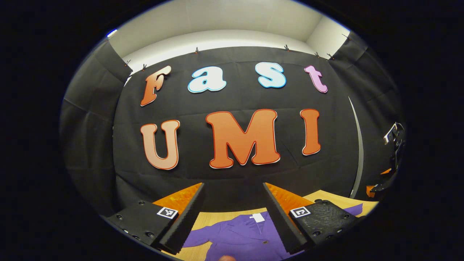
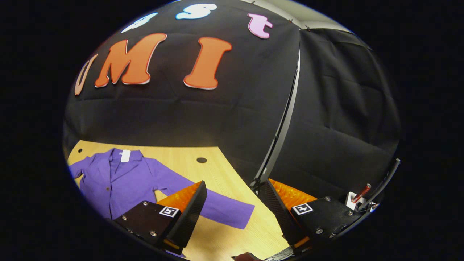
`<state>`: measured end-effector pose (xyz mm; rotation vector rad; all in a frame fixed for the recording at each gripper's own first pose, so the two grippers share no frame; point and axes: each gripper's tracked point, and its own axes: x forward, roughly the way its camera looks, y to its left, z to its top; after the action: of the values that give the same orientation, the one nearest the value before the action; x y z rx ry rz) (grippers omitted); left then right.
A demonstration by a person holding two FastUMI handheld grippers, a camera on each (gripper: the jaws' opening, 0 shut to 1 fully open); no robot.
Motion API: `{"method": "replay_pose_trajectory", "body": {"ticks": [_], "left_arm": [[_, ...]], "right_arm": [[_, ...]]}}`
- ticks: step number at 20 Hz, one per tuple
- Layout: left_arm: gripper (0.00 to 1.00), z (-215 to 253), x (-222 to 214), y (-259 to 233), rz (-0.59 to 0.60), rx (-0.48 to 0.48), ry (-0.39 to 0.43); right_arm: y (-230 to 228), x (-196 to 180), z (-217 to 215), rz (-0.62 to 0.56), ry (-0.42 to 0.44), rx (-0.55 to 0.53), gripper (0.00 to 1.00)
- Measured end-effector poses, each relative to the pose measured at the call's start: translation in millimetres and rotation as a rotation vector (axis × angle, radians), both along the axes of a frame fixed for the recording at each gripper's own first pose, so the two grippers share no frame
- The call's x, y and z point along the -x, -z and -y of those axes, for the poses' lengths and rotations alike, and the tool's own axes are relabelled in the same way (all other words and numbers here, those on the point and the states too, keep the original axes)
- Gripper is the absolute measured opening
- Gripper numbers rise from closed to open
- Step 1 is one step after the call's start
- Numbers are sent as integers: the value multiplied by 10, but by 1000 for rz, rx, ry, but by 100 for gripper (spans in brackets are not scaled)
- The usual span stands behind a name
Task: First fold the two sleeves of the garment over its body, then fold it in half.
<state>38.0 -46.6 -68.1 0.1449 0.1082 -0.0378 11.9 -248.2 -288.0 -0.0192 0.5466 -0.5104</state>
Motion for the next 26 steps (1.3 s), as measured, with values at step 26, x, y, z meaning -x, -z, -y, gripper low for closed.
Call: {"method": "replay_pose_trajectory", "body": {"ticks": [26], "left_arm": [[97, 234, -63, 563, -195, -61, -152]], "right_arm": [[2337, -21, 473, -681, 204, -733, 94]]}}
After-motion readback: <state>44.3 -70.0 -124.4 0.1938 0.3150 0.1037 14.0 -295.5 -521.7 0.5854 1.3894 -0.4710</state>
